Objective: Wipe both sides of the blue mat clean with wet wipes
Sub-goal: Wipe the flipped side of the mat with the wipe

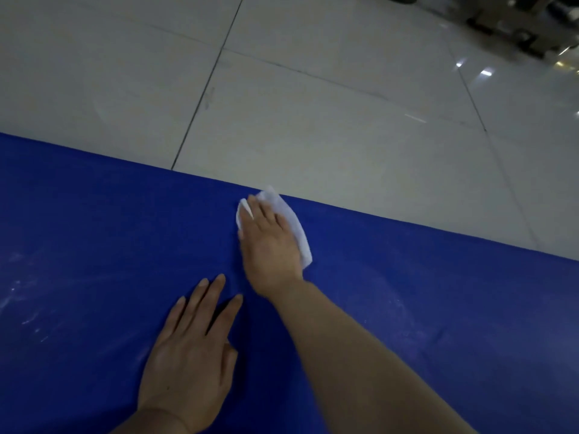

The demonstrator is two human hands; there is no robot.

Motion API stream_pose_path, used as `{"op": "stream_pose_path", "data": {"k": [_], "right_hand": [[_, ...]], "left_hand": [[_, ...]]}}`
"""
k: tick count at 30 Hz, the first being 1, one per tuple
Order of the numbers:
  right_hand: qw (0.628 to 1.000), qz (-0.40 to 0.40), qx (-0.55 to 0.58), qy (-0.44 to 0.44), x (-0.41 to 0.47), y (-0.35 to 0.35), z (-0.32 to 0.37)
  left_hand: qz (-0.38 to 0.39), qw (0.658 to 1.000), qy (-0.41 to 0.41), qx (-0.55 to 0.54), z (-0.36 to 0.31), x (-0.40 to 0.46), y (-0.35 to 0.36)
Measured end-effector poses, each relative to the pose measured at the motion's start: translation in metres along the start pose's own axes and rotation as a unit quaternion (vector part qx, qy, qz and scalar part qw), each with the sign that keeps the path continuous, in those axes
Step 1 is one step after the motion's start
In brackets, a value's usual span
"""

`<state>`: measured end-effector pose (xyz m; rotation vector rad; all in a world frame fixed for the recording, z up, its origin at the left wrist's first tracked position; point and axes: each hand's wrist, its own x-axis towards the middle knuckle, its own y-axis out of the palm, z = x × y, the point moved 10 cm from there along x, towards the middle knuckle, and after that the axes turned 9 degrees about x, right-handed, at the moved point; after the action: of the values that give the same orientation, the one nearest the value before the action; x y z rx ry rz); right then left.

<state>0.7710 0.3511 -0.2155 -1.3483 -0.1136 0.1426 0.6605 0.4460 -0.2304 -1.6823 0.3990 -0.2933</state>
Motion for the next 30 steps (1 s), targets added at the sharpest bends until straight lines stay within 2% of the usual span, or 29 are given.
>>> {"op": "stream_pose_path", "data": {"k": [4, 7, 11, 13, 15, 17, 20, 24, 25, 27, 30], "right_hand": [[0.996, -0.014, -0.049, -0.070, -0.003, -0.019, -0.044], [0.998, -0.058, 0.016, -0.030, -0.038, -0.038, -0.107], [0.996, -0.053, -0.036, 0.065, -0.058, -0.049, -0.163], [0.986, -0.065, -0.059, 0.140, -0.035, -0.056, -0.153], [0.994, -0.051, -0.047, 0.088, -0.007, -0.042, -0.108], [0.996, -0.009, -0.012, 0.091, -0.003, -0.023, -0.084], [0.992, -0.045, -0.014, 0.118, -0.036, -0.037, -0.126], [0.988, -0.023, -0.118, 0.100, -0.094, -0.068, -0.202], [0.990, -0.018, -0.110, 0.082, -0.098, -0.072, -0.197], [0.996, 0.006, -0.019, 0.085, -0.099, -0.052, -0.168], [0.979, -0.018, 0.047, 0.195, -0.105, -0.023, -0.134]], "left_hand": [[-0.001, 1.000, 0.001, -0.009, 0.000, 0.000, 0.001], [0.001, 1.000, 0.005, -0.019, -0.001, -0.001, 0.001], [-0.004, 1.000, 0.005, -0.023, 0.001, -0.001, 0.001], [-0.004, 1.000, 0.006, -0.022, 0.001, -0.001, 0.002], [-0.009, 1.000, 0.007, -0.025, 0.001, -0.001, 0.001], [-0.014, 0.999, 0.007, -0.028, 0.001, -0.001, -0.001], [-0.014, 0.999, 0.006, -0.029, 0.002, 0.001, -0.002], [-0.011, 1.000, 0.008, -0.020, 0.001, 0.001, -0.002], [-0.012, 1.000, 0.009, -0.018, 0.001, 0.001, -0.001], [-0.012, 1.000, 0.008, -0.011, 0.002, 0.001, -0.001], [-0.015, 1.000, 0.009, 0.001, 0.003, 0.001, 0.001]]}}
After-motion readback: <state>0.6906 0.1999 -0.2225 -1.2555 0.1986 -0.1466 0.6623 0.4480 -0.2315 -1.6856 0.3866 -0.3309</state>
